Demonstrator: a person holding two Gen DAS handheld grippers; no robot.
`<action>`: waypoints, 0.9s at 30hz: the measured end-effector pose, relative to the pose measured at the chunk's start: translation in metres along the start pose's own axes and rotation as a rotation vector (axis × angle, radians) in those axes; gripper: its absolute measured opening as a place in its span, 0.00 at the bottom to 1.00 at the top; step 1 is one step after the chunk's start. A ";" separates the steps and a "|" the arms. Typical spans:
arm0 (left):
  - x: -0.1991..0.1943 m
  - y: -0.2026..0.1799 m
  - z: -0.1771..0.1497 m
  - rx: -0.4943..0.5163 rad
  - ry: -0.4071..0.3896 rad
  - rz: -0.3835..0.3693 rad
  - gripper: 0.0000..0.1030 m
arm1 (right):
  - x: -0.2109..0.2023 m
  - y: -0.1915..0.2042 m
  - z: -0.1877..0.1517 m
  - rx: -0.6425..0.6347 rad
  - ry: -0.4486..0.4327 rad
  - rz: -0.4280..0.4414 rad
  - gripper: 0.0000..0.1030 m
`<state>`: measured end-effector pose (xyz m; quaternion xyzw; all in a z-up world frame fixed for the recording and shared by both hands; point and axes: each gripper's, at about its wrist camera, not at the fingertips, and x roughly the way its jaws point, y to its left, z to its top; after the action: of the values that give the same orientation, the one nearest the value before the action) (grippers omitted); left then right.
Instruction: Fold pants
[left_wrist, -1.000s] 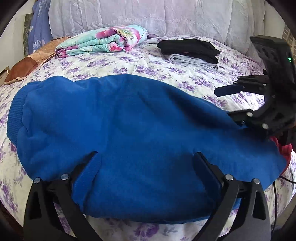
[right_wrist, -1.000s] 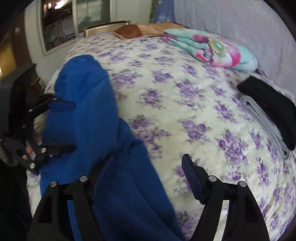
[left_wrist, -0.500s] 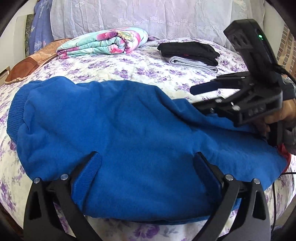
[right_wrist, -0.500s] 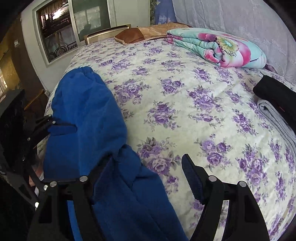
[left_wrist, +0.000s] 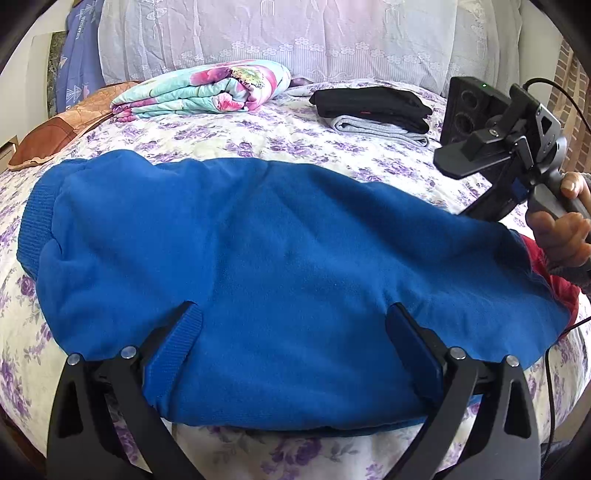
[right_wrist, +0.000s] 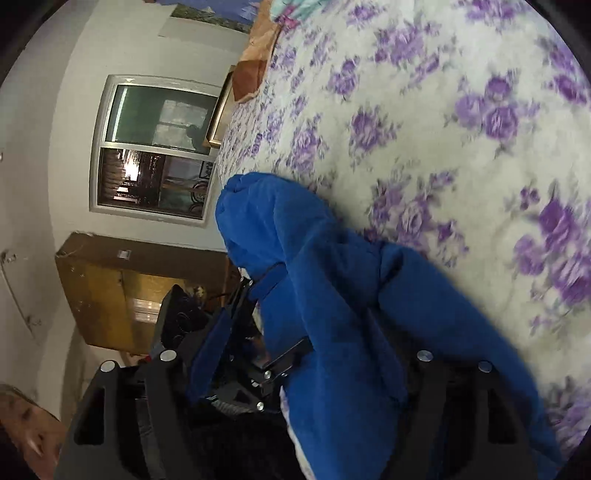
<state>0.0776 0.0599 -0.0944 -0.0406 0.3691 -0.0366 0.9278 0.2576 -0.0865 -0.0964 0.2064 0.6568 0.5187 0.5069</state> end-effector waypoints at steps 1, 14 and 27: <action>0.000 -0.001 -0.001 0.000 -0.001 0.000 0.95 | 0.005 0.001 0.000 0.019 0.015 0.018 0.83; -0.002 -0.002 -0.004 0.005 -0.005 0.009 0.95 | -0.035 -0.006 0.028 0.140 -0.502 0.127 0.79; -0.002 -0.003 -0.003 0.011 -0.001 0.021 0.95 | 0.022 0.003 -0.005 0.145 -0.088 -0.014 0.97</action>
<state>0.0744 0.0567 -0.0951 -0.0315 0.3688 -0.0288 0.9285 0.2430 -0.0699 -0.1037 0.2605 0.6710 0.4566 0.5229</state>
